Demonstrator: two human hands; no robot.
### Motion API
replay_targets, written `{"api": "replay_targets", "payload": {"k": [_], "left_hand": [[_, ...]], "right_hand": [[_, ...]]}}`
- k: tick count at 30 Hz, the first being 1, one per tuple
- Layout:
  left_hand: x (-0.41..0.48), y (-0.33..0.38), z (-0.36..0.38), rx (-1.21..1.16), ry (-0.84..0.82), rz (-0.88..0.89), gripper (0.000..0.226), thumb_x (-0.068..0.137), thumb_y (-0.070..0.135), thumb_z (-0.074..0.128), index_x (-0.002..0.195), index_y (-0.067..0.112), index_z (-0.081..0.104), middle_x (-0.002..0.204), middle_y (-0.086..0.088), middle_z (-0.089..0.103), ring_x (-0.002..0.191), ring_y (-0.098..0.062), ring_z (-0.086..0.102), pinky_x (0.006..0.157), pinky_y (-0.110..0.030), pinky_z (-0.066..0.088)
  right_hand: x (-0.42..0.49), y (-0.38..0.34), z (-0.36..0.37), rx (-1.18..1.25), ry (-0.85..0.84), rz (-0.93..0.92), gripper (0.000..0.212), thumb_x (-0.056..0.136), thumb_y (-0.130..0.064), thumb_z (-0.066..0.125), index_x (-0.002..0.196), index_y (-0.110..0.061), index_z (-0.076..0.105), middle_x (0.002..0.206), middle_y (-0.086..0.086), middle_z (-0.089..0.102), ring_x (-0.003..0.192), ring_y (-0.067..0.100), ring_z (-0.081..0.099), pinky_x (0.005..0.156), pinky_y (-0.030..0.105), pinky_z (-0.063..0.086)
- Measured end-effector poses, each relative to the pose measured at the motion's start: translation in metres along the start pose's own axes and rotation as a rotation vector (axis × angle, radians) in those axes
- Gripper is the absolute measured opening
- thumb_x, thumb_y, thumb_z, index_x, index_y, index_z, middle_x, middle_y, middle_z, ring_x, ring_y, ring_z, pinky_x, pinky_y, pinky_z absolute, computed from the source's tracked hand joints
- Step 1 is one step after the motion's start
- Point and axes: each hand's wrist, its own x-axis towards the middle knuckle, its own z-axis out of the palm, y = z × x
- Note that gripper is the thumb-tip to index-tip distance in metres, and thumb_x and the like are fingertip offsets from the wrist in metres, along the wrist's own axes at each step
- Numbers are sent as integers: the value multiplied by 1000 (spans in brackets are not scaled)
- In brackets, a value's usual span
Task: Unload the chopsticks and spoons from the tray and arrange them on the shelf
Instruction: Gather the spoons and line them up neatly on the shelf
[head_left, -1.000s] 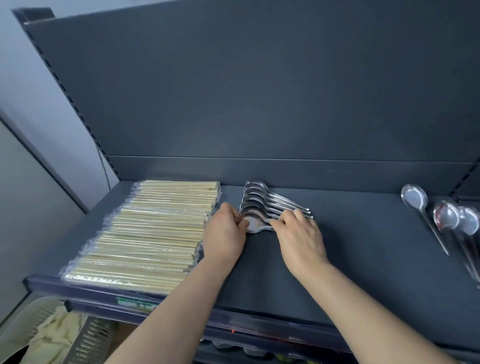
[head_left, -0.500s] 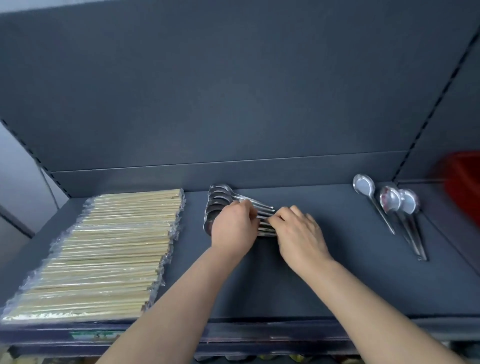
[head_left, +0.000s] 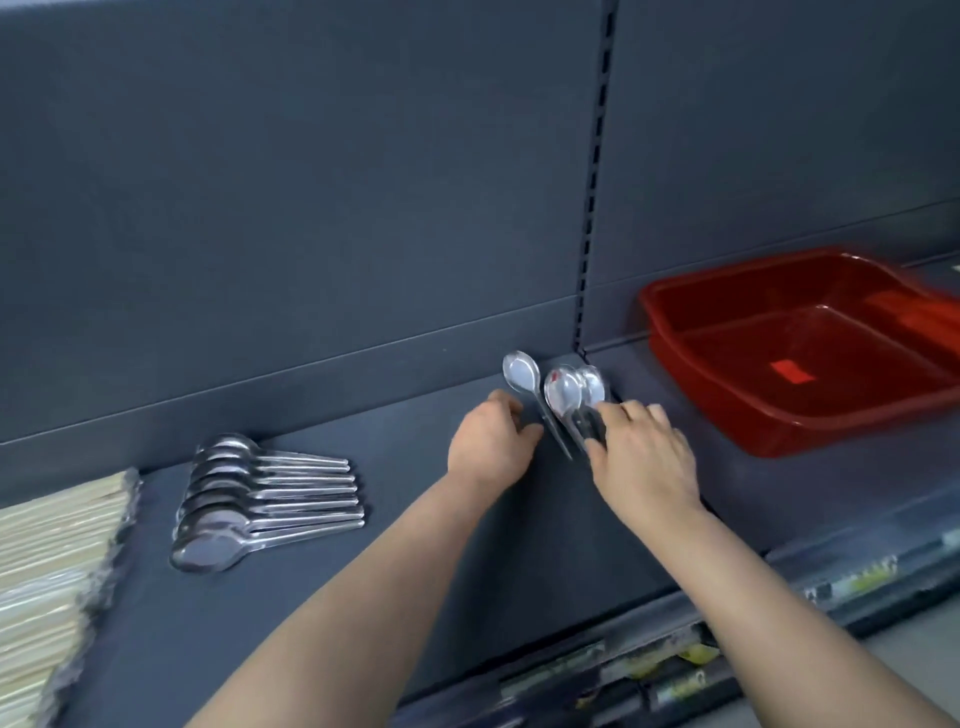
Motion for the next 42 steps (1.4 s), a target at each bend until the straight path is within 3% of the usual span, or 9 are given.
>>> {"api": "replay_targets", "payload": {"k": [5, 11, 17, 21, 25, 28, 34, 38, 42], "left_hand": [[32, 29, 24, -92, 78, -48, 34, 94, 33, 53, 118, 10, 51, 114, -8, 62, 103, -27, 58, 76, -30, 43], [61, 43, 36, -83, 64, -10, 37, 95, 23, 53, 130, 10, 52, 127, -9, 56, 115, -26, 54, 89, -29, 42], [72, 46, 40, -72, 48, -46, 14, 90, 26, 58, 87, 13, 54, 72, 2, 54, 77, -25, 55, 62, -29, 37], [75, 45, 43, -252, 74, -98, 20, 88, 30, 64, 87, 16, 50, 70, 10, 50, 71, -16, 50, 64, -27, 36], [75, 47, 47, -413, 112, -108, 21, 85, 31, 67, 81, 19, 50, 76, 5, 58, 73, -20, 58, 68, -40, 53], [73, 48, 41, -544, 167, -124, 25, 87, 37, 66, 85, 14, 55, 76, -1, 63, 63, -16, 58, 57, -33, 50], [70, 35, 35, -1, 235, -293, 38, 86, 48, 61, 100, 16, 47, 95, 3, 59, 93, -25, 58, 71, -29, 38], [72, 32, 35, 59, 187, -260, 40, 89, 40, 60, 116, 13, 47, 120, -5, 55, 106, -30, 57, 76, -33, 40], [68, 31, 29, 120, 35, -129, 21, 89, 32, 60, 107, 23, 62, 113, -3, 56, 97, -26, 60, 75, -29, 44]], "right_hand": [[17, 21, 6, 101, -134, 32, 50, 97, -38, 44, 141, -14, 36, 130, 5, 50, 123, 25, 40, 96, 37, 40], [41, 29, 13, 196, -206, -16, 59, 96, -36, 49, 146, -12, 29, 137, 6, 44, 128, 26, 36, 102, 37, 36], [62, 35, 19, 412, -293, 12, 68, 92, -31, 57, 149, -13, 25, 142, 6, 43, 132, 25, 37, 105, 36, 36], [71, 30, 25, 612, -317, 106, 77, 83, -37, 68, 147, -16, 31, 138, 2, 52, 127, 21, 49, 103, 37, 41], [77, 29, 25, 758, -307, 200, 40, 83, -22, 66, 120, -16, 55, 110, 3, 66, 102, 22, 64, 86, 40, 52], [79, 28, 19, 958, -423, 276, 15, 94, -8, 47, 105, -18, 53, 100, 5, 65, 76, 18, 70, 58, 34, 56], [82, 36, 18, 710, -301, 301, 11, 94, -8, 42, 104, -8, 47, 110, 18, 60, 91, 30, 57, 77, 38, 46], [79, 35, 15, 797, -353, 325, 21, 91, -4, 39, 107, -6, 52, 113, 12, 62, 99, 30, 62, 87, 43, 52], [77, 30, 18, 906, -361, 379, 28, 88, 1, 43, 112, -7, 54, 107, 9, 61, 97, 29, 64, 85, 51, 53]]}}
